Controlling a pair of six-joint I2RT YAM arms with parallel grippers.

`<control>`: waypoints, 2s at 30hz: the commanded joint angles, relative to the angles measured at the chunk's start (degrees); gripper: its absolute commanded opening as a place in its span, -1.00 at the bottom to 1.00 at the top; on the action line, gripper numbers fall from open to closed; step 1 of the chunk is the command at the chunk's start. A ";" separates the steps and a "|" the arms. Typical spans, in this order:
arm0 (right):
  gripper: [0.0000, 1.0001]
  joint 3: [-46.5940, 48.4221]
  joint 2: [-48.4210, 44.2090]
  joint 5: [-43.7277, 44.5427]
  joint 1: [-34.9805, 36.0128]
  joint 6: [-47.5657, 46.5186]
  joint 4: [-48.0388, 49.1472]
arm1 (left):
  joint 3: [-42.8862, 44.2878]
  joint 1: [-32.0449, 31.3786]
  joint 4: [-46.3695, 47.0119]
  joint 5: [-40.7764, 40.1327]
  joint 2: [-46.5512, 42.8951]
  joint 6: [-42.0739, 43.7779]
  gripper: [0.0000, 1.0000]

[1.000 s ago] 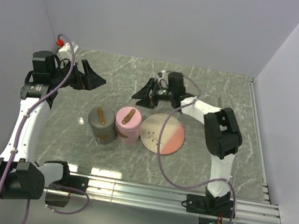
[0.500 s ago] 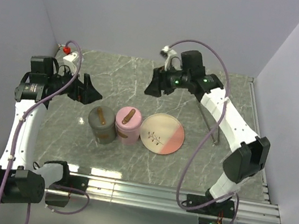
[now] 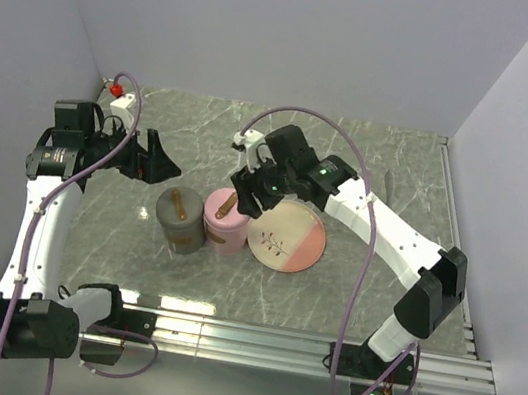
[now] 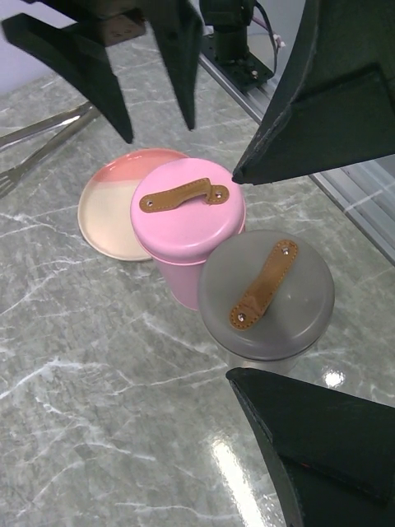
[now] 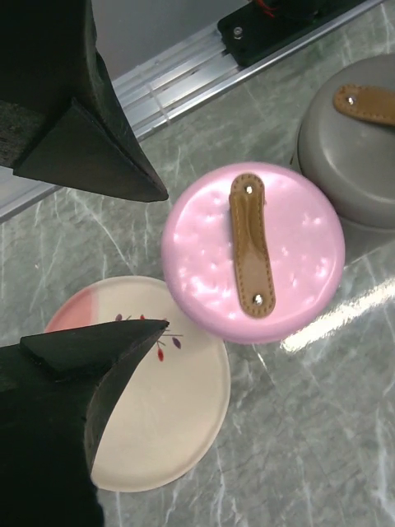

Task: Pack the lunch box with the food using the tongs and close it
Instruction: Move the packing box to the center of the board, then adjust the box lid on the packing box.

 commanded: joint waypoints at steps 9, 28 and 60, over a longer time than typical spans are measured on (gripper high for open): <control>0.29 0.74 -0.09 8.53 6.52 -1.03 3.94 | -2.38 0.17 3.39 -0.97 -2.14 -5.67 0.99; 0.23 -5.15 3.78 10.99 8.54 -1.74 7.36 | -0.53 0.17 -5.21 -5.10 -1.62 7.51 0.70; 0.23 -0.23 -0.26 0.27 3.62 4.94 5.87 | -5.80 -15.65 -0.82 -17.48 0.76 -0.05 0.09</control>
